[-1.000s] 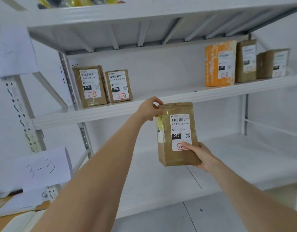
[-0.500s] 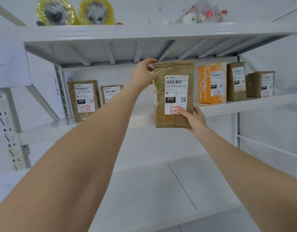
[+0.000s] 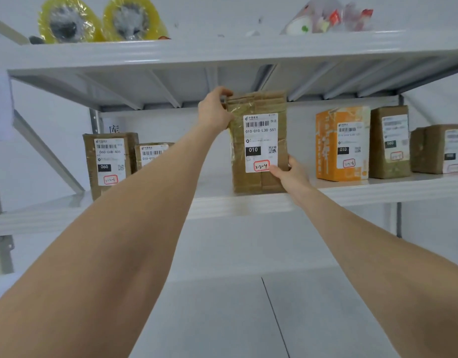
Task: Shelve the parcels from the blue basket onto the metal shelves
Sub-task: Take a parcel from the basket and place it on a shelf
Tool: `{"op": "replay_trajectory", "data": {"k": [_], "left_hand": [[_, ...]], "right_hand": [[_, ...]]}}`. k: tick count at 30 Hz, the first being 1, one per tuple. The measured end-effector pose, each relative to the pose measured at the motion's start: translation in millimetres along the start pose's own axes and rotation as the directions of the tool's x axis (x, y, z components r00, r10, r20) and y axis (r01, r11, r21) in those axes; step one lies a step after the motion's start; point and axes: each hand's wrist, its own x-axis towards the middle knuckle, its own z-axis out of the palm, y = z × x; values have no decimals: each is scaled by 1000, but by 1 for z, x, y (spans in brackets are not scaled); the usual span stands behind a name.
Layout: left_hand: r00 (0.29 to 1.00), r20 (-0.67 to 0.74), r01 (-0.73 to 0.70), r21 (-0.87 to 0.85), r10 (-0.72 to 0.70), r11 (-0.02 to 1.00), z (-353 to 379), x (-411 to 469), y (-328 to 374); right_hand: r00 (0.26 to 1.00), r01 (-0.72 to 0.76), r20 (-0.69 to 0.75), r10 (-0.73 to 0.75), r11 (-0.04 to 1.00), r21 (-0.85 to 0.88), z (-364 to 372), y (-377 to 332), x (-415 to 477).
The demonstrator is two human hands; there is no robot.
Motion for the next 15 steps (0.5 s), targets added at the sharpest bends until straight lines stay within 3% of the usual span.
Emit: {"op": "replay_trajectory", "data": {"k": [5, 15], "left_hand": [[1000, -8, 30, 54, -29, 998, 13, 7, -1], [994, 68, 83, 110, -91, 990, 27, 13, -4]], "right_hand": [[998, 48, 41, -40, 980, -194, 0, 13, 20], [999, 13, 33, 0, 931, -365, -10, 13, 31]]}}
